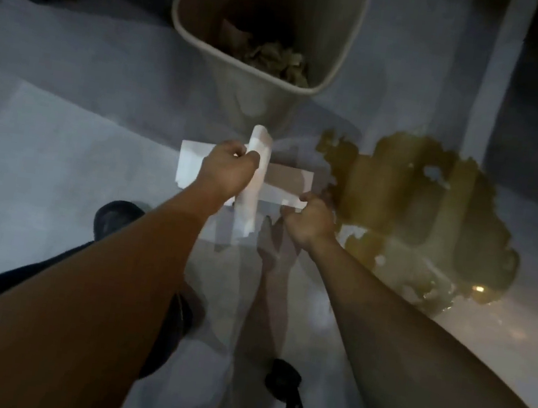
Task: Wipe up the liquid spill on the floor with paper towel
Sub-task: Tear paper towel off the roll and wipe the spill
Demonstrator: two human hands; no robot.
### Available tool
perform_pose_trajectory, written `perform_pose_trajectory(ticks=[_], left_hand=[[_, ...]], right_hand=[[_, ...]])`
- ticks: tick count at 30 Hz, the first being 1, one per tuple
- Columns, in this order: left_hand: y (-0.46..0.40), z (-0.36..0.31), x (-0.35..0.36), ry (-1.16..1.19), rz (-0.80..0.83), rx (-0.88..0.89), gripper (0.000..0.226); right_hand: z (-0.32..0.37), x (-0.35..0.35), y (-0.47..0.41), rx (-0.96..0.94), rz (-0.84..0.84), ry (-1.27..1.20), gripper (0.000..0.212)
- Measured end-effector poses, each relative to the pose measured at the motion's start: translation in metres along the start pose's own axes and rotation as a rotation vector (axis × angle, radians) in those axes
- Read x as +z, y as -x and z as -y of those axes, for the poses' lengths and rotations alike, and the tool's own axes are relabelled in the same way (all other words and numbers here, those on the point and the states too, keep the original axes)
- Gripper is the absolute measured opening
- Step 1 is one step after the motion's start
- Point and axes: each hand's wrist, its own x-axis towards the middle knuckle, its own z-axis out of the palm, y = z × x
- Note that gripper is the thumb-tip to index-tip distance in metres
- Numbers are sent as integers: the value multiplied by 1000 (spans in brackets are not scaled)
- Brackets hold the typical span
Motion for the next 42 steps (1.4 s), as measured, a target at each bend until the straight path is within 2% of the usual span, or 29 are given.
perform_pose_trajectory(ticks=[4,6,9,12,15,19,23,25,31,33,35,39,42], left_hand=[[-9,4,6,89,20,2,21],[-15,11,4,56,-8,36,12],[-25,24,-4,99,-119,86,11],[-31,31,-21,111,-220,112,12],[-36,34,-36,53,-226,90,9],[-46,22,-44,-35,-61,55,7],[-61,-4,-54,-253,245,2,20],[-70,-13,-62,-230,297,-26,27],[-71,17,-65,508,388,-236,55],[-66,40,-67,678,380,-267,62],[-64,55,-70,746,363,-268,61],[-76,73,-89,633,157,-274,40],[-98,80,-108,511,-22,-252,44]], right_hand=[[-23,11,-23,12,-109,83,73],[-23,17,-34,47,-165,65,87],[-13,26,-50,43,-173,135,92],[-1,41,-58,1,-128,154,76],[7,55,-56,-59,-181,241,44],[5,58,-57,-120,-202,256,27],[-2,49,-60,-97,-238,116,14],[-4,38,-58,-77,-286,40,10],[-16,-10,-59,-104,-368,-268,7],[-20,-29,-59,-99,-365,-455,4],[-24,-44,-61,-57,-379,-653,18],[-30,-56,-58,-29,-412,-836,26],[-33,-66,-55,-47,-474,-879,28]])
